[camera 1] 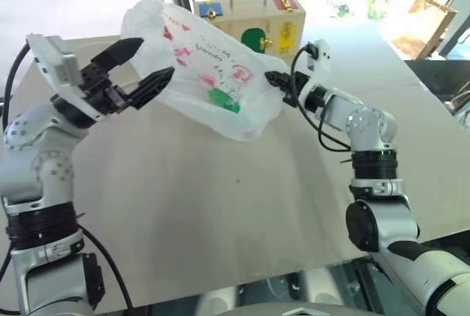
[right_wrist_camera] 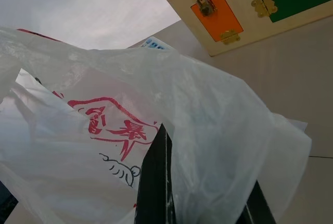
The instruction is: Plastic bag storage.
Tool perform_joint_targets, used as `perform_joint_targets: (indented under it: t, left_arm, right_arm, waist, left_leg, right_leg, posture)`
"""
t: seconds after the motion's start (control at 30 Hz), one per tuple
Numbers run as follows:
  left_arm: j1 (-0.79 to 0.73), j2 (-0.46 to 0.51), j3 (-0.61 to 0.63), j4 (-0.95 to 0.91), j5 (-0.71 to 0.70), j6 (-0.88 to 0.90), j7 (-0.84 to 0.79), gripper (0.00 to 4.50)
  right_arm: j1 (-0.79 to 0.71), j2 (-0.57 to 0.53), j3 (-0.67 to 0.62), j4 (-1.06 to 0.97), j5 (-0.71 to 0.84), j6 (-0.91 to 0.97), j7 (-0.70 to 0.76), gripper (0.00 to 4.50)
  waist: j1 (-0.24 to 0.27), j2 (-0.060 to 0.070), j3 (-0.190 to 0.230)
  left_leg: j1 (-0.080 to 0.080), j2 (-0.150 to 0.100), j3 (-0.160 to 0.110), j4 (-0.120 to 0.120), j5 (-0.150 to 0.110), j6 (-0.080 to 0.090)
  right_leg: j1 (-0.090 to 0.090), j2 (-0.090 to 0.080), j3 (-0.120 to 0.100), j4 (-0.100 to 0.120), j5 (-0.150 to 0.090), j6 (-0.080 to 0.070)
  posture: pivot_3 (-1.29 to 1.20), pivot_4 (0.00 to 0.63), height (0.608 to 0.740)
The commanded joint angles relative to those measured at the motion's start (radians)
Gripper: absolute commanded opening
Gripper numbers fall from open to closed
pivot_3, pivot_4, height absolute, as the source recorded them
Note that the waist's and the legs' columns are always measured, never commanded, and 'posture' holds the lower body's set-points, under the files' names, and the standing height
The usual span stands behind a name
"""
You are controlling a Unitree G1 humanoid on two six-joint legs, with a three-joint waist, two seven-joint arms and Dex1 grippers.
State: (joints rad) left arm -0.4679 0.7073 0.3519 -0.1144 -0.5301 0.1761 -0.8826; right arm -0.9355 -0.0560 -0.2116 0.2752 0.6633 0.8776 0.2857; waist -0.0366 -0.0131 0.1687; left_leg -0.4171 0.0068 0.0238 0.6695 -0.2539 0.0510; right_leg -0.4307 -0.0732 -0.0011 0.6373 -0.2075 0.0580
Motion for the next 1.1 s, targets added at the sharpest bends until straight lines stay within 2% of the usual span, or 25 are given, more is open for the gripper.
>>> perform_joint_targets:
  t: [0.03, 0.17, 0.23, 0.3, 0.4, 0.5, 0.77, 1.1]
  left_arm:
    - [0.054, 0.013, -0.054, -0.074, 0.286, -0.224, 0.129, 4.43]
    - [0.095, -0.029, -0.098, -0.127, 0.605, -0.375, 0.379, 4.43]
    - [0.111, -0.051, -0.113, -0.152, 0.673, -0.41, 0.439, 4.43]
    - [0.137, -0.07, -0.126, -0.177, 0.741, -0.43, 0.493, 4.43]
    - [0.188, -0.126, -0.179, -0.218, 0.989, -0.431, 0.656, 4.43]
    - [0.188, -0.157, -0.19, -0.211, 1.127, -0.381, 0.761, 4.43]
    - [0.173, -0.179, -0.199, -0.184, 1.264, -0.299, 0.88, 4.43]
    - [0.141, -0.144, -0.234, -0.076, 1.282, -0.246, 0.866, 4.43]
  right_arm:
    - [-0.002, -0.003, -0.006, -0.028, -0.001, -0.031, 0.007, 0.0]
    - [0.014, 0.004, -0.001, -0.032, -0.004, -0.037, 0.007, 0.0]
    - [0.019, 0.006, 0.001, -0.033, -0.006, -0.038, 0.007, 0.0]
    - [0.018, 0.007, 0.0, -0.032, -0.008, -0.039, 0.008, 0.0]
    - [0.012, 0.004, 0.001, -0.024, -0.012, -0.044, 0.013, 0.0]
    - [0.009, 0.004, 0.003, -0.018, -0.015, -0.048, 0.017, 0.0]
    - [0.012, 0.006, 0.006, -0.02, -0.022, -0.048, 0.02, 0.0]
    - [0.007, 0.005, 0.003, -0.016, -0.024, -0.05, 0.019, 0.0]
  waist:
    - [-0.002, 0.0, 0.0]
    - [-0.001, 0.0, 0.0]
    - [0.0, 0.0, 0.0]
    - [0.001, 0.0, 0.0]
    - [0.001, 0.0, 0.0]
    - [0.002, 0.0, 0.0]
    - [0.001, 0.0, 0.0]
    - [0.001, 0.0, 0.0]
  left_leg:
    - [0.0, 0.0, 0.0, 0.0, 0.0, 0.0]
    - [0.001, 0.0, 0.001, -0.002, 0.0, 0.0]
    - [0.001, 0.0, 0.001, -0.002, 0.0, 0.0]
    - [0.0, 0.0, 0.001, -0.001, 0.0, 0.0]
    - [0.0, 0.0, 0.002, -0.001, 0.0, 0.001]
    - [0.0, 0.0, 0.001, -0.001, 0.0, 0.001]
    - [0.001, 0.0, 0.001, -0.001, 0.0, 0.001]
    - [0.001, 0.0, 0.001, -0.001, 0.0, 0.001]
  right_leg:
    - [0.0, 0.0, 0.0, 0.0, 0.0, 0.0]
    - [-0.001, 0.0, 0.002, 0.0, 0.0, 0.0]
    - [-0.001, 0.0, 0.001, 0.0, 0.0, 0.0]
    - [-0.001, -0.001, 0.001, 0.0, 0.0, 0.0]
    - [-0.001, -0.001, 0.001, 0.0, 0.0, 0.0]
    - [-0.001, -0.001, 0.001, 0.001, 0.0, 0.0]
    - [-0.001, -0.001, 0.001, 0.003, 0.0, 0.0]
    - [-0.001, -0.001, 0.001, 0.003, 0.0, 0.0]
  posture:
    - [0.0, 0.15, 0.74]
    - [0.0, 0.15, 0.74]
    - [0.0, 0.15, 0.74]
    - [0.0, 0.15, 0.74]
    - [0.0, 0.15, 0.74]
    - [0.0, 0.15, 0.74]
    - [0.0, 0.15, 0.74]
    - [0.0, 0.15, 0.74]
